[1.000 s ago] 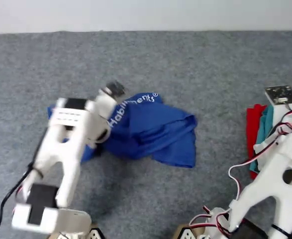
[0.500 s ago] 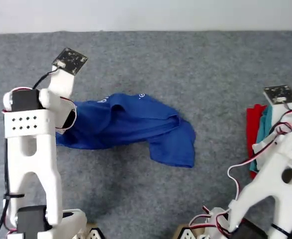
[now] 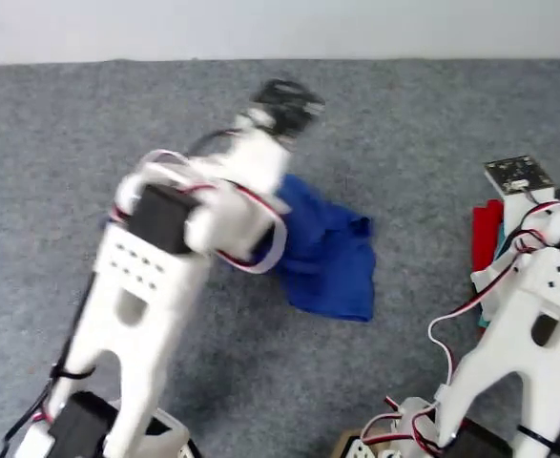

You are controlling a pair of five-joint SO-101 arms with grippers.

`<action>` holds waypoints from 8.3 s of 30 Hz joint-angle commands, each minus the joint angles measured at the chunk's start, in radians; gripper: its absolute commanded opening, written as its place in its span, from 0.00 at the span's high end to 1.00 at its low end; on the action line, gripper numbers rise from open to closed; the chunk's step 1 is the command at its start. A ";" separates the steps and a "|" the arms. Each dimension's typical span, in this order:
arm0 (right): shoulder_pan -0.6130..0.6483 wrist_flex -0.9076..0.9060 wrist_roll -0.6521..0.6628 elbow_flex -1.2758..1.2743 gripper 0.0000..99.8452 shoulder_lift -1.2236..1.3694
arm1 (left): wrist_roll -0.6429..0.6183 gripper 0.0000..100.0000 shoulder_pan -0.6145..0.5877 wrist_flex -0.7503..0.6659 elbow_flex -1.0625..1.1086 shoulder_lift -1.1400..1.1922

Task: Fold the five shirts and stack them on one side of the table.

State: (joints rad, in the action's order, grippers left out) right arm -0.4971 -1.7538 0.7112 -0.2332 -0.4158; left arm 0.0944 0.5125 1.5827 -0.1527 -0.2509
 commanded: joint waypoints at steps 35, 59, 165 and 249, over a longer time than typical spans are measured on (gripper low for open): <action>0.806 0.303 -0.107 -0.256 0.99 0.159 | 0.084 0.77 -0.997 0.155 0.102 -0.074; 0.898 0.189 -0.109 0.980 0.99 1.081 | 0.084 0.78 -1.134 0.161 0.102 -0.075; 1.038 -0.045 -0.195 0.442 0.77 0.676 | 0.081 0.78 -1.028 0.169 0.185 -0.199; 0.470 0.188 0.026 0.305 0.98 0.314 | 0.204 0.74 -0.445 -0.264 0.621 0.218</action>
State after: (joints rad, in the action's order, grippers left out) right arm -0.0123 -1.5835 0.7311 0.0215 -0.0629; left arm 0.2647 0.0644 1.3403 0.5470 -0.1036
